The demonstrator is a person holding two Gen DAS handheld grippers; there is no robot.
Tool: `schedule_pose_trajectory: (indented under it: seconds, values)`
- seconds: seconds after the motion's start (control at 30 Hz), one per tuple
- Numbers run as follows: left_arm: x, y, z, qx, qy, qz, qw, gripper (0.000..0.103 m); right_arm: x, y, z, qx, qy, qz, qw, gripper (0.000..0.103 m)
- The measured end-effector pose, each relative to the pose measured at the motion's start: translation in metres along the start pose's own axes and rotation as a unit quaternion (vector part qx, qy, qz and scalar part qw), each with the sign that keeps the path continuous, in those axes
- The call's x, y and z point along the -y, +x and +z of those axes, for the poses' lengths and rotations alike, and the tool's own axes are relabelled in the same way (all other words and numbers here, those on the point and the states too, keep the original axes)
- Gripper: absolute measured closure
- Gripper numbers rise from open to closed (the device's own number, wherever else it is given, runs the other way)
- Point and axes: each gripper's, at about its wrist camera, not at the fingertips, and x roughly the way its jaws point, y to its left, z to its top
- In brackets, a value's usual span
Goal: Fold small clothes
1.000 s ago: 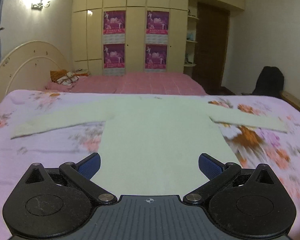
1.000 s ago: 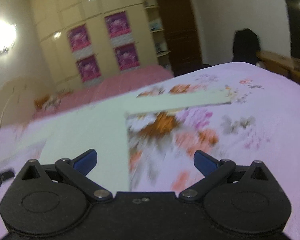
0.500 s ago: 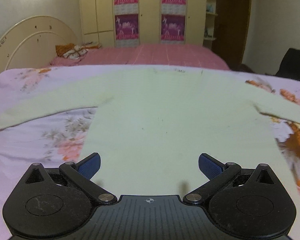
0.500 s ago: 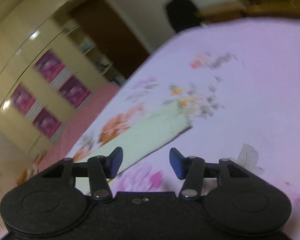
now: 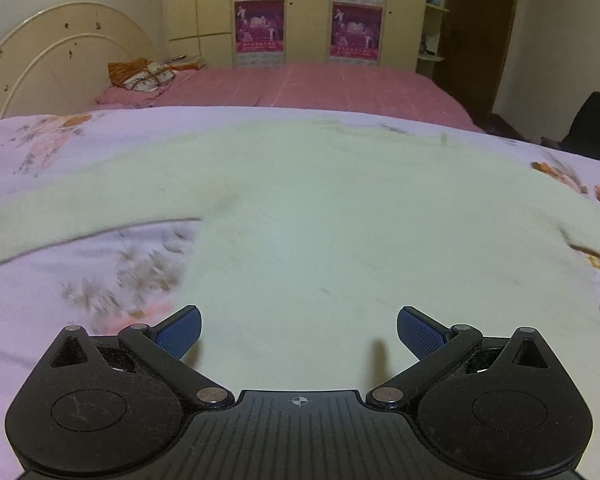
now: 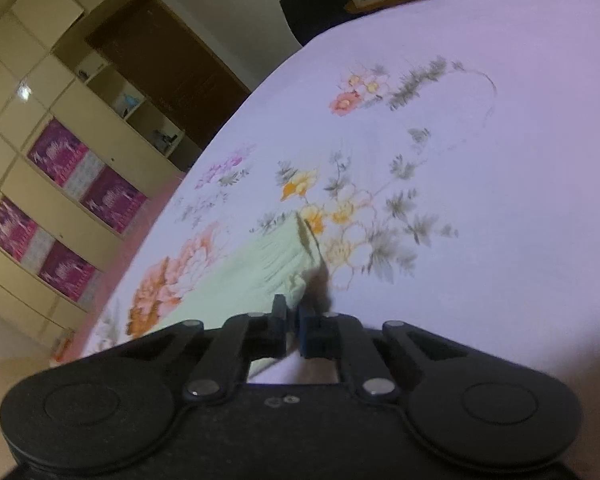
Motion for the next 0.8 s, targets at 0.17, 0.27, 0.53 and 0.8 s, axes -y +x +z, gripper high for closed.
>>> schedule_pose_trajectory:
  seconds: [0.17, 0.27, 0.53, 0.8]
  values:
    - [-0.029, 0.020, 0.031, -0.016, -0.007, -0.014, 0.9997, 0.000, -0.062, 0.004, -0.006, 0.016, -0.112, 0.012, 0.994, 0.097]
    - [-0.038, 0.027, 0.048, 0.005, -0.008, -0.006, 0.9999, 0.000, -0.113, 0.006, -0.029, 0.003, -0.175, 0.044, 0.984, 0.097]
    - [-0.057, 0.042, 0.058, 0.022, -0.035, -0.055, 0.9976, 0.000, -0.247, 0.005, -0.131, -0.043, -0.287, 0.144, 0.946, 0.097]
    - [-0.095, 0.039, 0.059, 0.032, -0.059, -0.082, 0.9944, 0.000, -0.342, 0.005, -0.241, -0.098, -0.351, 0.204, 0.909, 0.097]
